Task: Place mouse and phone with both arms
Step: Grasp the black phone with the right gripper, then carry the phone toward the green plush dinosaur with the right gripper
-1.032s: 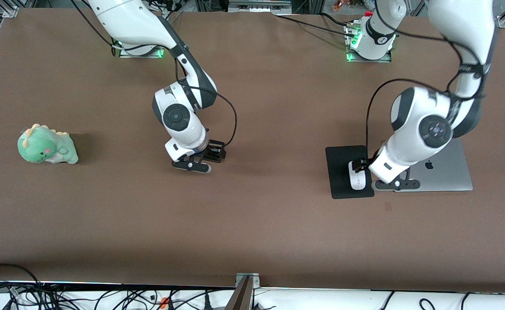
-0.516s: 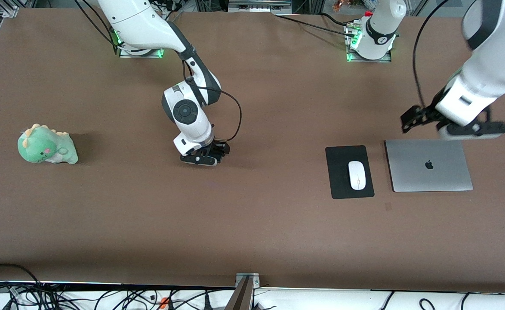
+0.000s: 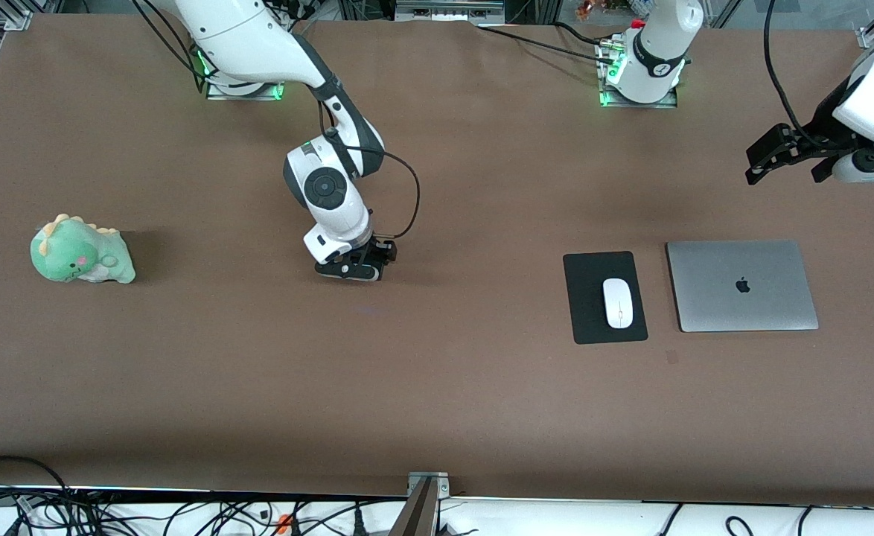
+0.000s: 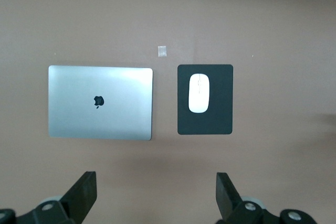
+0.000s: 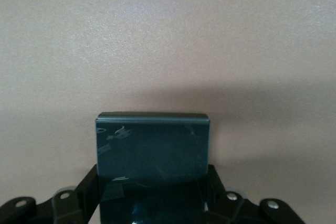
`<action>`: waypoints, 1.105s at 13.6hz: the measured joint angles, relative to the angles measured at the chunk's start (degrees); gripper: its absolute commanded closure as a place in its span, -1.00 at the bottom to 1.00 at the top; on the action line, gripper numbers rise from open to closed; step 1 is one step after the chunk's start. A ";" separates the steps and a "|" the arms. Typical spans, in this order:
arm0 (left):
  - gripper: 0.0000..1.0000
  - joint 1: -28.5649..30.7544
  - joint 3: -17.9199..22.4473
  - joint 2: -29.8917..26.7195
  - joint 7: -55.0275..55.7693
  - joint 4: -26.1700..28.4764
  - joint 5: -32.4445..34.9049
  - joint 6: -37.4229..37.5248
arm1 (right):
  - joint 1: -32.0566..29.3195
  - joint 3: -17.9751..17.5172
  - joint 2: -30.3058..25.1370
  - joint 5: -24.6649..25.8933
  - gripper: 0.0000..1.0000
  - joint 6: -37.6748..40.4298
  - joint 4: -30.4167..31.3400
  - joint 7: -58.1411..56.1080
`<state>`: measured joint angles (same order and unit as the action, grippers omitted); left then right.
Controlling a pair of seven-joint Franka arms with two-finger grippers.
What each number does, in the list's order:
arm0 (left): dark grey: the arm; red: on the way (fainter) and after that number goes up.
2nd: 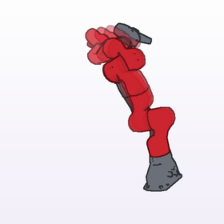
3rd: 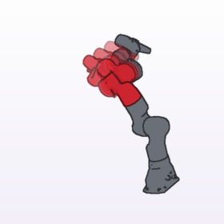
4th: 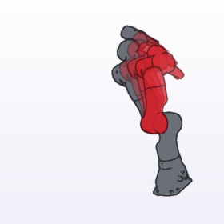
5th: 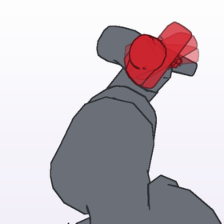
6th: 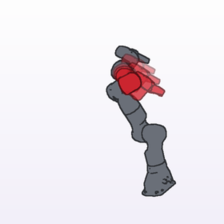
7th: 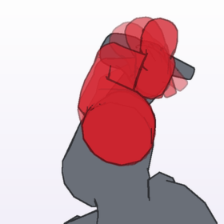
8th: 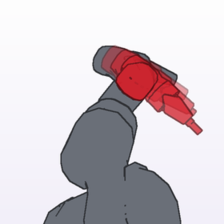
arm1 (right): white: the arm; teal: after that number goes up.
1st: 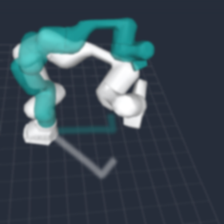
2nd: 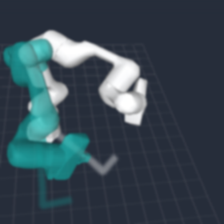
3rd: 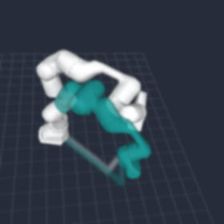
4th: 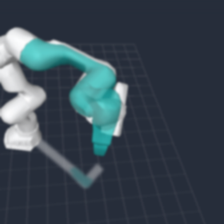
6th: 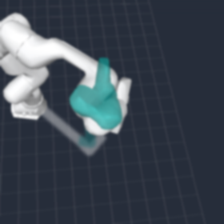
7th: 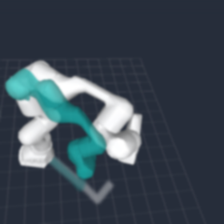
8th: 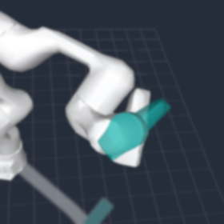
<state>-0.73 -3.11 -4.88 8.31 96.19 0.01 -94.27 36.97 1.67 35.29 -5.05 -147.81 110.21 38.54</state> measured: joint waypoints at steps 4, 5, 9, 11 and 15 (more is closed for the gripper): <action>-1.00 0.07 -0.23 0.94 0.00 -1.10 0.00 0.28 | 0.00 0.71 0.06 0.06 0.19 4.52 -1.66 -0.81; -1.00 0.07 -0.39 1.27 0.00 -1.19 0.00 0.33 | -0.05 1.76 0.04 0.10 0.23 8.47 -3.50 -2.48; -1.00 -0.04 -1.25 1.82 0.00 -1.36 0.00 1.29 | -1.05 9.00 -0.64 0.08 0.23 19.08 -8.13 -17.63; -1.00 -0.04 -1.31 1.82 0.00 -1.44 0.00 2.06 | -2.62 11.44 -1.27 0.08 0.25 20.08 -7.50 -23.58; -1.00 -0.13 -2.05 1.82 0.00 -1.59 0.00 2.43 | -3.66 18.01 -5.81 0.06 0.26 13.24 1.77 -32.15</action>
<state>-0.85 -5.16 -3.06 8.31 94.60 0.01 -91.84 33.32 19.68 29.49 -4.99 -134.57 111.98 6.38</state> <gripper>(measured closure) 0.000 0.194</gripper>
